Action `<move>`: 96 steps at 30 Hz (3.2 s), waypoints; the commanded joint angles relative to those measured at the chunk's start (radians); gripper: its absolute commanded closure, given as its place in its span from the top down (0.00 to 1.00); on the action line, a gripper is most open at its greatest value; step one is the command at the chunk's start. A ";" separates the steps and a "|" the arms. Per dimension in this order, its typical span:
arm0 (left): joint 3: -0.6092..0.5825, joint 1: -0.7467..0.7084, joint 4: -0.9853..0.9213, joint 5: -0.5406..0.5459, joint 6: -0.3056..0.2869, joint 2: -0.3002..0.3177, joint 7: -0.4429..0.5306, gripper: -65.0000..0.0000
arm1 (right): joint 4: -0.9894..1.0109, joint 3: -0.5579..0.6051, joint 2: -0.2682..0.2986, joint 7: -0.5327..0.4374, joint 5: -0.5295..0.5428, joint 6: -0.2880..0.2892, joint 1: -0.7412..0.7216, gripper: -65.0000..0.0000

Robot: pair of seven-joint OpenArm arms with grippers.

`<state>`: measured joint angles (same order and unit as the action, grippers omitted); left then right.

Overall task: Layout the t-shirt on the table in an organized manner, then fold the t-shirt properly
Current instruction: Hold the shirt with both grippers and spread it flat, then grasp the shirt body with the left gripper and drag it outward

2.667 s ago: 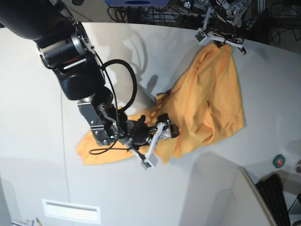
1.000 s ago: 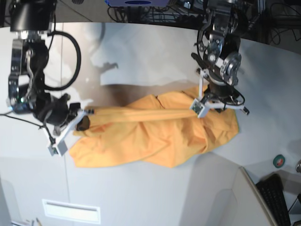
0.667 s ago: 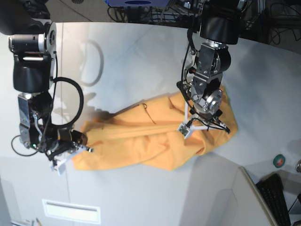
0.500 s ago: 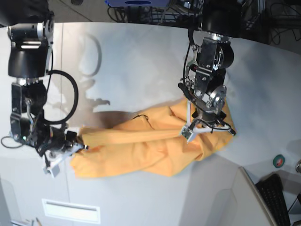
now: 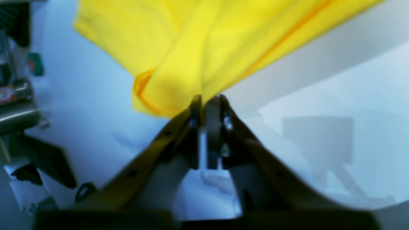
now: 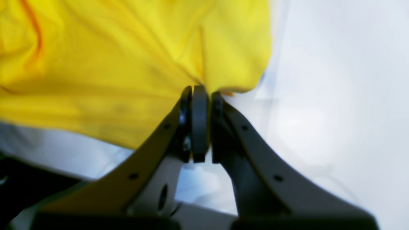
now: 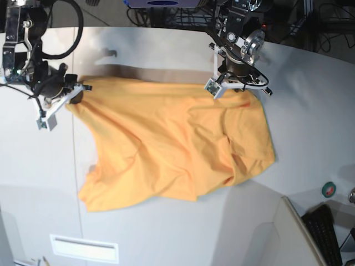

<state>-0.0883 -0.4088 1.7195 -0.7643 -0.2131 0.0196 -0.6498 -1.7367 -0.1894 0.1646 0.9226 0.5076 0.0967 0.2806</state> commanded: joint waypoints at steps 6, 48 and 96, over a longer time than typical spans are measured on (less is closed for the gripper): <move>0.018 -0.080 0.026 -0.016 0.013 0.027 0.002 0.91 | -0.016 -0.006 0.013 -0.021 0.009 -0.004 -0.005 0.00; -0.183 0.710 -0.585 0.457 0.152 0.010 -0.281 0.60 | -0.016 -0.006 0.011 -0.020 0.009 -0.002 0.015 0.00; -0.049 0.575 -0.433 0.458 0.225 0.059 -0.270 0.59 | -0.016 -0.005 0.013 -0.021 0.009 -0.002 -0.017 0.00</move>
<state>-0.1383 0.1471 1.2671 -0.2924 0.0036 0.0784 -0.9306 -1.7367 -0.1898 0.1677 0.9165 0.5056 0.0933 0.2718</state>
